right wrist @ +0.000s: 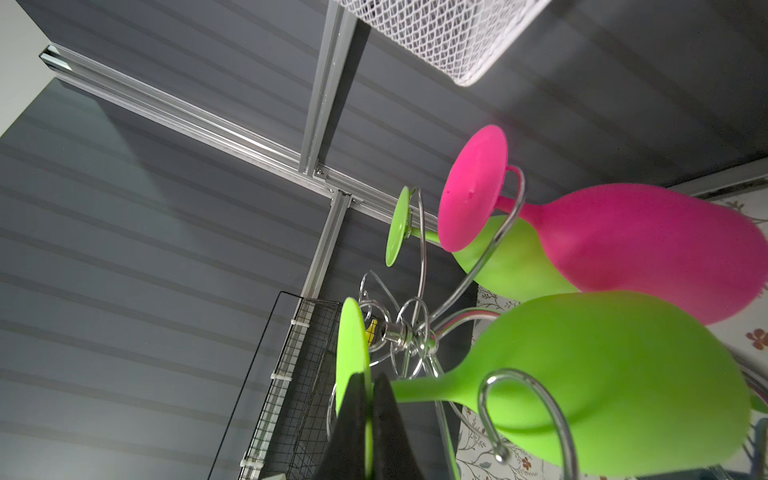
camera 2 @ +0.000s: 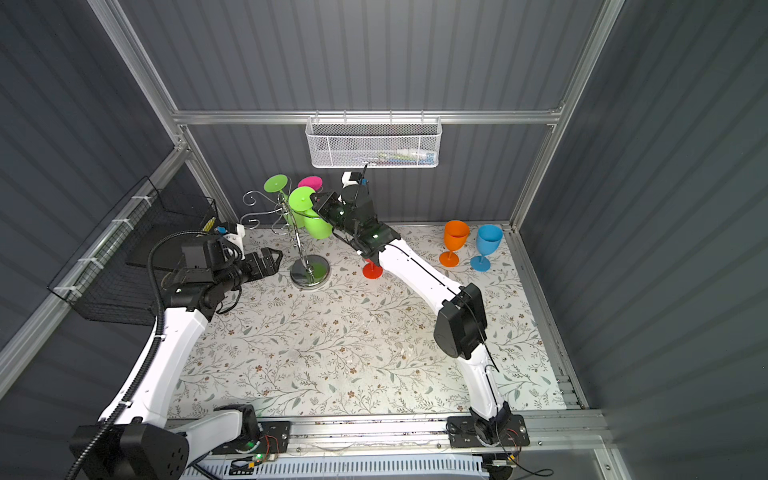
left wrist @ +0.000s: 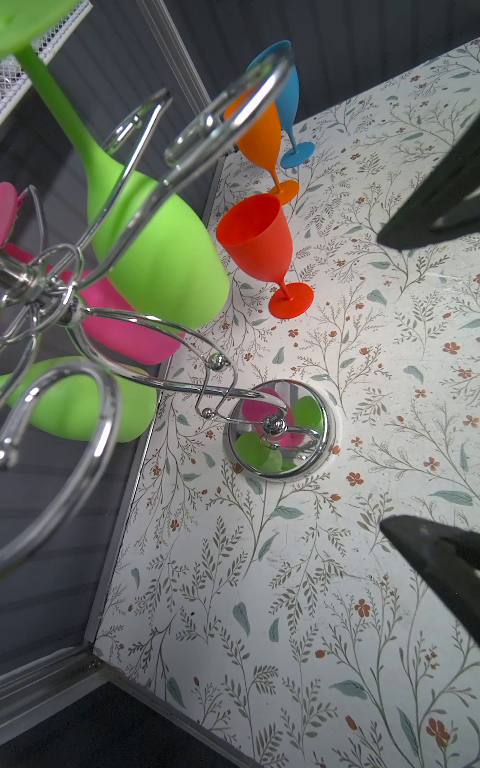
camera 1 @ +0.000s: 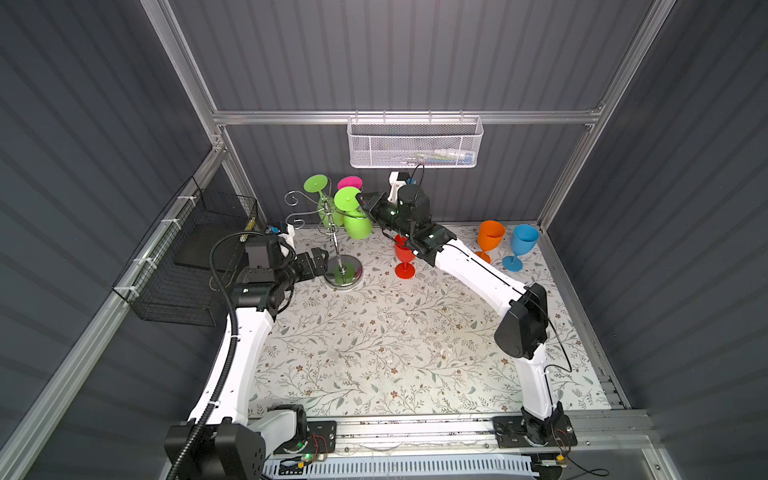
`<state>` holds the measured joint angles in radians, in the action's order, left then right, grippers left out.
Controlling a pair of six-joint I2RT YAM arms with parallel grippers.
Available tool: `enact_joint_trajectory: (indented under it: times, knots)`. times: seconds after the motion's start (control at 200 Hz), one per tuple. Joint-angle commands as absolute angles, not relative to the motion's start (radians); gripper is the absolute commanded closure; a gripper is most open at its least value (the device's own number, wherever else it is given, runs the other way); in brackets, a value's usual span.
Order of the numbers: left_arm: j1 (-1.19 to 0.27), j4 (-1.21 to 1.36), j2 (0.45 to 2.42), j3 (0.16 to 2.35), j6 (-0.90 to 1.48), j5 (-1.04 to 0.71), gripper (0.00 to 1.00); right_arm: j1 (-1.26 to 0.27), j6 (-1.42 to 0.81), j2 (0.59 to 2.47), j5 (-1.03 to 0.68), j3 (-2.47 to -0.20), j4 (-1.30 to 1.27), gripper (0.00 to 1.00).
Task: Take the wine glass off the wine glass rack
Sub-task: 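Lift the green glass off the rack hook with the right gripper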
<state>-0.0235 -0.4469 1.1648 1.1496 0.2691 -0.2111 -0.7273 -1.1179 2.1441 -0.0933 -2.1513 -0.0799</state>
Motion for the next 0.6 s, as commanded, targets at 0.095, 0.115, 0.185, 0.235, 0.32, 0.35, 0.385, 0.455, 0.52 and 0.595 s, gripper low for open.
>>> enact_joint_trajectory:
  times: [0.095,0.115,0.185,0.235,0.32,0.35,0.385,0.455,0.52,0.595]
  knots:
    - [-0.023,-0.431,1.163,1.137,0.26,-0.235,0.0,-0.696,-1.107,2.169,-0.061,-2.202,-0.094,1.0]
    - [-0.023,-0.43,1.162,1.136,0.26,-0.235,0.0,-0.693,-1.106,2.17,-0.06,-2.201,-0.095,1.0]
    - [-0.023,-0.431,1.162,1.136,0.258,-0.234,0.0,-0.684,-1.109,2.172,-0.057,-2.203,-0.099,1.0]
    - [-0.023,-0.431,1.163,1.135,0.259,-0.235,0.0,-0.678,-1.112,2.171,-0.057,-2.2,-0.104,1.0]
    - [-0.023,-0.431,1.164,1.136,0.258,-0.233,0.0,-0.666,-1.119,2.165,-0.06,-2.193,-0.113,1.0]
    - [-0.023,-0.43,1.164,1.136,0.258,-0.234,0.0,-0.664,-1.121,2.161,-0.062,-2.187,-0.116,1.0]
    - [-0.023,-0.431,1.165,1.137,0.257,-0.235,0.0,-0.661,-1.12,2.153,-0.061,-2.179,-0.119,1.0]
    - [-0.023,-0.431,1.165,1.137,0.256,-0.234,0.0,-0.654,-1.118,2.131,-0.06,-2.15,-0.131,1.0]
    - [-0.023,-0.431,1.165,1.137,0.256,-0.235,0.0,-0.65,-1.117,2.105,-0.055,-2.113,-0.145,1.0]
    - [-0.023,-0.43,1.165,1.136,0.256,-0.234,0.0,-0.642,-1.12,2.073,-0.051,-2.063,-0.166,1.0]
